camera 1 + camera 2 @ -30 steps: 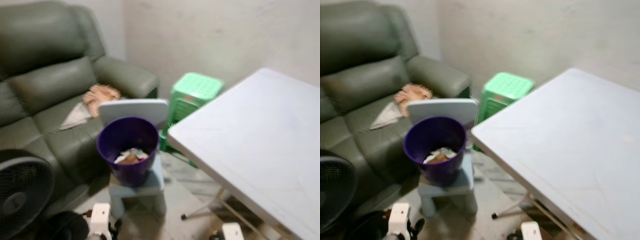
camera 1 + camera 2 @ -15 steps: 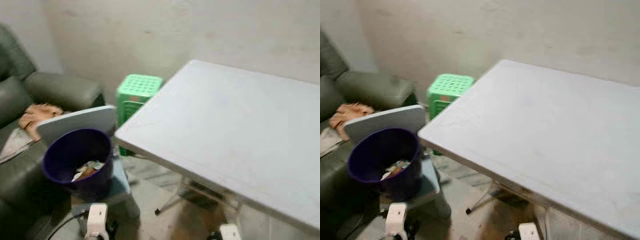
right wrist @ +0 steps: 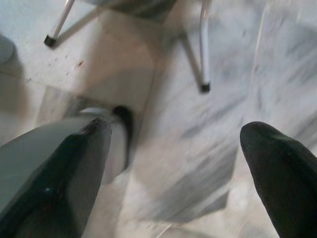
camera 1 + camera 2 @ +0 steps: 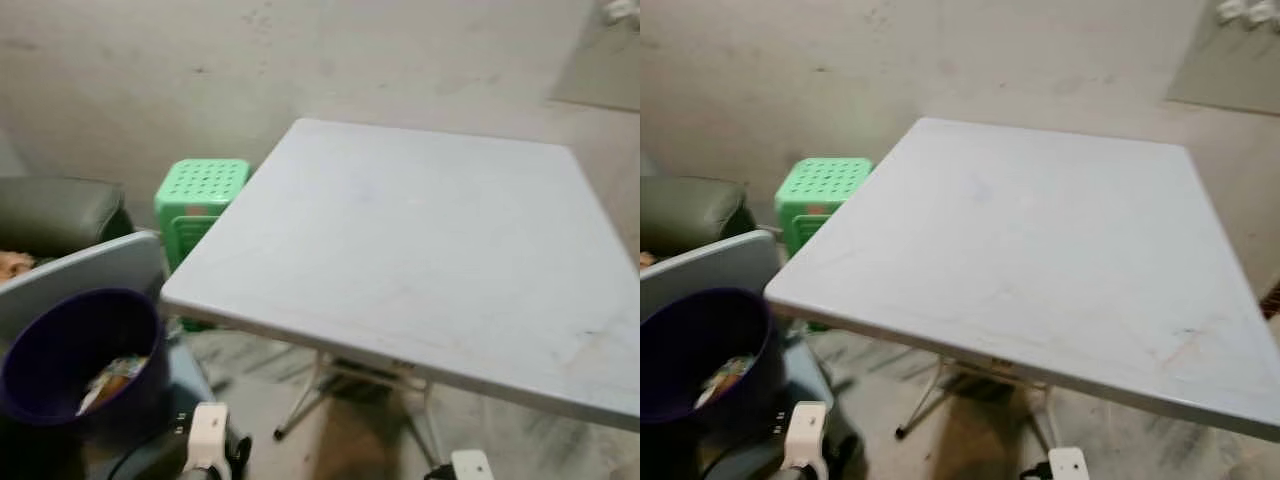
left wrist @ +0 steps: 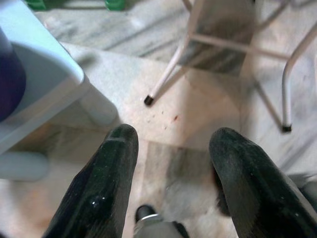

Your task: Picking trash to rubbish bin

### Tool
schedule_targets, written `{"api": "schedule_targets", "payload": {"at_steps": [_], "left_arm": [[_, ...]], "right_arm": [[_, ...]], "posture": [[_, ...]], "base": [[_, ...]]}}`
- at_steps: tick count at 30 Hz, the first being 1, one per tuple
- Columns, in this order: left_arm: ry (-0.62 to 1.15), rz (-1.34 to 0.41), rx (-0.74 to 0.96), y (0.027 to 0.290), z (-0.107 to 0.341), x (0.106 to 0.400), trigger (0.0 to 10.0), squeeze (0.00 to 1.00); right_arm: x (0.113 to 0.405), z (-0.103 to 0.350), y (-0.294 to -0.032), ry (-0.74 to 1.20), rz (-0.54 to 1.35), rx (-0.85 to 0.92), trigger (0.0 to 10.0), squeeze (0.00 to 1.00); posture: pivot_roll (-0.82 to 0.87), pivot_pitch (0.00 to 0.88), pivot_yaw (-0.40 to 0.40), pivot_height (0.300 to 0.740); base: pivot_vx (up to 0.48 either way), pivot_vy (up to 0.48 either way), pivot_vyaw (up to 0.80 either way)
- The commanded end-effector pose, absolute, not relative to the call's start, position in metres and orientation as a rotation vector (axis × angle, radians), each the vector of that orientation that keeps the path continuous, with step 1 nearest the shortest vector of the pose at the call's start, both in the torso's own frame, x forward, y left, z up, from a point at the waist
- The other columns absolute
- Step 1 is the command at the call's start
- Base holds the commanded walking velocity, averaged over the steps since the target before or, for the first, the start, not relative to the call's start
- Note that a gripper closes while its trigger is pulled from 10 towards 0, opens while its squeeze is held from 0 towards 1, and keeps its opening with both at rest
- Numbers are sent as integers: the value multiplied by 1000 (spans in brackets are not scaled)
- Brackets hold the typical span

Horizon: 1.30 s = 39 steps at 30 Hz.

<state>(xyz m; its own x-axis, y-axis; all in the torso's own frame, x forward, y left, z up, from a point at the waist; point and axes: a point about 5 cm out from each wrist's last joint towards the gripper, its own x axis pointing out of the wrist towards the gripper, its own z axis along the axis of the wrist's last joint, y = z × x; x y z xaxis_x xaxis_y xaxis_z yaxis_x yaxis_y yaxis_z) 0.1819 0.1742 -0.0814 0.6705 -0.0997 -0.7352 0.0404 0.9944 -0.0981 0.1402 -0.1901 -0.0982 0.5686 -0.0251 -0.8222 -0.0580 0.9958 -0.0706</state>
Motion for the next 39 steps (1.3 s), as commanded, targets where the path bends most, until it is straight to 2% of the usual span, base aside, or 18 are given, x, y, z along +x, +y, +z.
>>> {"api": "schedule_targets", "payload": {"at_steps": [1, 22, 35, 39], "left_arm": [[827, -87, -73, 172, -80, 185, 10000, 0], [828, -73, -82, 174, -80, 185, 10000, 0], [826, -73, -94, 173, -80, 185, 10000, 0], [826, -73, -93, 173, -80, 185, 10000, 0]], "right_arm": [[140, -98, -193, 971, 19, -98, 10000, 0], [140, -98, -193, 976, 10, -94, 10000, 0], [140, -99, -189, 977, 9, -53, 10000, 0], [140, -99, -189, 980, 12, -56, 10000, 0]], "posture": [[21, 0, 20, 715], [27, 0, 15, 715], [26, 0, 17, 715], [25, 0, 16, 715]], "base": [[0, 0, -738], [0, 0, -727], [0, 0, 0], [0, -288, 0]]}}
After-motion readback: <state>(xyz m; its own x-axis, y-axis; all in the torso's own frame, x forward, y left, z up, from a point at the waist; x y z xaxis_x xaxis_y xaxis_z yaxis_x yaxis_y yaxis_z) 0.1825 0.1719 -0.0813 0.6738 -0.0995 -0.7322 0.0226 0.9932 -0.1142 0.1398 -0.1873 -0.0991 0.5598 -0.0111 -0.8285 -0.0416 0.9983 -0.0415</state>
